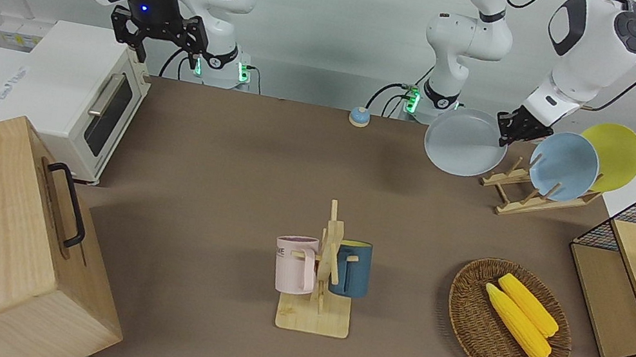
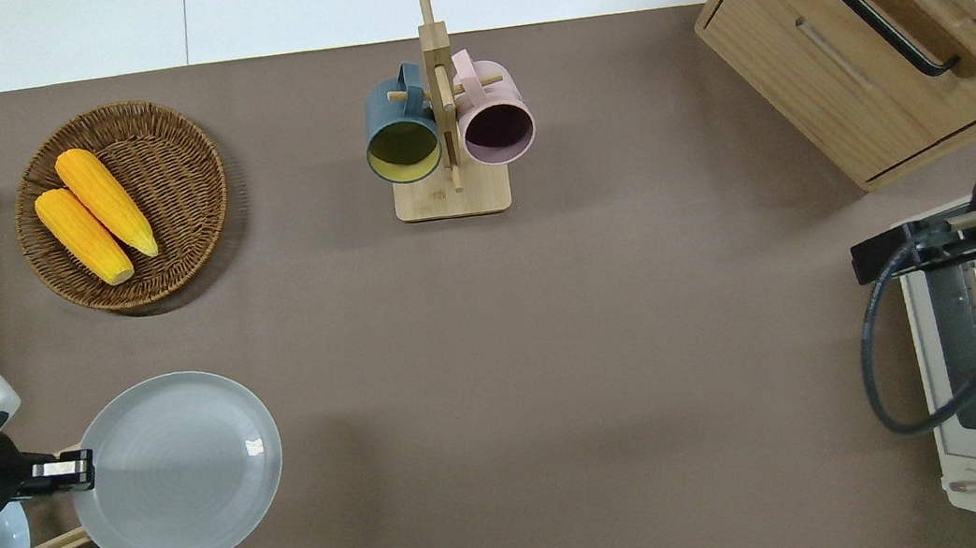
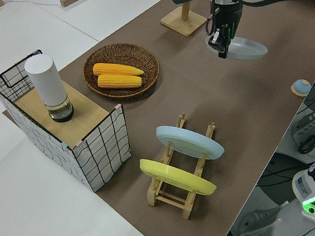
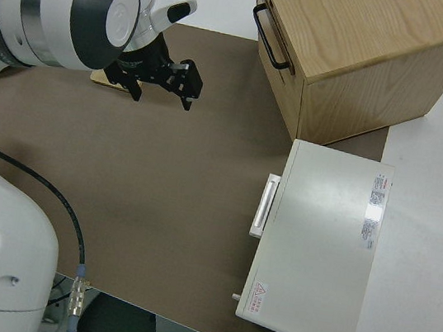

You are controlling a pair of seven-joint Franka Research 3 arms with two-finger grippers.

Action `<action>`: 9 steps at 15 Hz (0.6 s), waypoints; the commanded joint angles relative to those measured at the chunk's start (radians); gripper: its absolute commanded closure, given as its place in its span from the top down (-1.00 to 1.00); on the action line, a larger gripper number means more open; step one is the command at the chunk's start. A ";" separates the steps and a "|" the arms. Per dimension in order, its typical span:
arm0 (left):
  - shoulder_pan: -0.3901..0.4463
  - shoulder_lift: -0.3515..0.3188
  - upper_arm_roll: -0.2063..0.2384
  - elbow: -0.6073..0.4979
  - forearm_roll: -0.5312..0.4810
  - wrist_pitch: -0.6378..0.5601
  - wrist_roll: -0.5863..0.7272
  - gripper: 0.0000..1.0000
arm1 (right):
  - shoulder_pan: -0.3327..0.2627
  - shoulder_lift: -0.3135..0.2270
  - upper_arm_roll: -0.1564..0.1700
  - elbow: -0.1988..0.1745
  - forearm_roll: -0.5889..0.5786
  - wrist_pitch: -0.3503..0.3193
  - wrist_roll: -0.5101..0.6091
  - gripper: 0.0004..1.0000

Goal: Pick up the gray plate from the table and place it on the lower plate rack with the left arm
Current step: 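Lift the gray plate with the left gripper and carry it toward the rack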

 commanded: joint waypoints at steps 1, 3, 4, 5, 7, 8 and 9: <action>-0.008 0.015 0.003 0.059 0.126 -0.074 -0.019 -1.00 | -0.007 -0.002 0.007 0.006 0.007 -0.014 0.000 0.98; -0.007 0.014 0.003 0.064 0.196 -0.089 -0.021 -1.00 | -0.007 -0.002 0.007 0.006 0.007 -0.014 0.000 0.97; -0.007 0.011 0.003 0.065 0.231 -0.097 -0.021 -1.00 | -0.007 -0.002 0.007 0.006 0.007 -0.014 -0.001 0.98; -0.005 0.008 0.005 0.065 0.268 -0.108 -0.021 -1.00 | -0.007 -0.002 0.007 0.006 0.007 -0.014 0.000 0.98; -0.005 0.003 0.003 0.065 0.356 -0.125 -0.022 -1.00 | -0.007 -0.002 0.005 0.006 0.007 -0.014 0.000 0.98; -0.005 0.003 0.002 0.065 0.392 -0.134 -0.028 -1.00 | -0.007 -0.002 0.007 0.006 0.007 -0.014 0.000 0.98; -0.007 0.003 -0.004 0.064 0.431 -0.142 -0.040 -1.00 | -0.007 -0.002 0.007 0.006 0.007 -0.014 0.000 0.98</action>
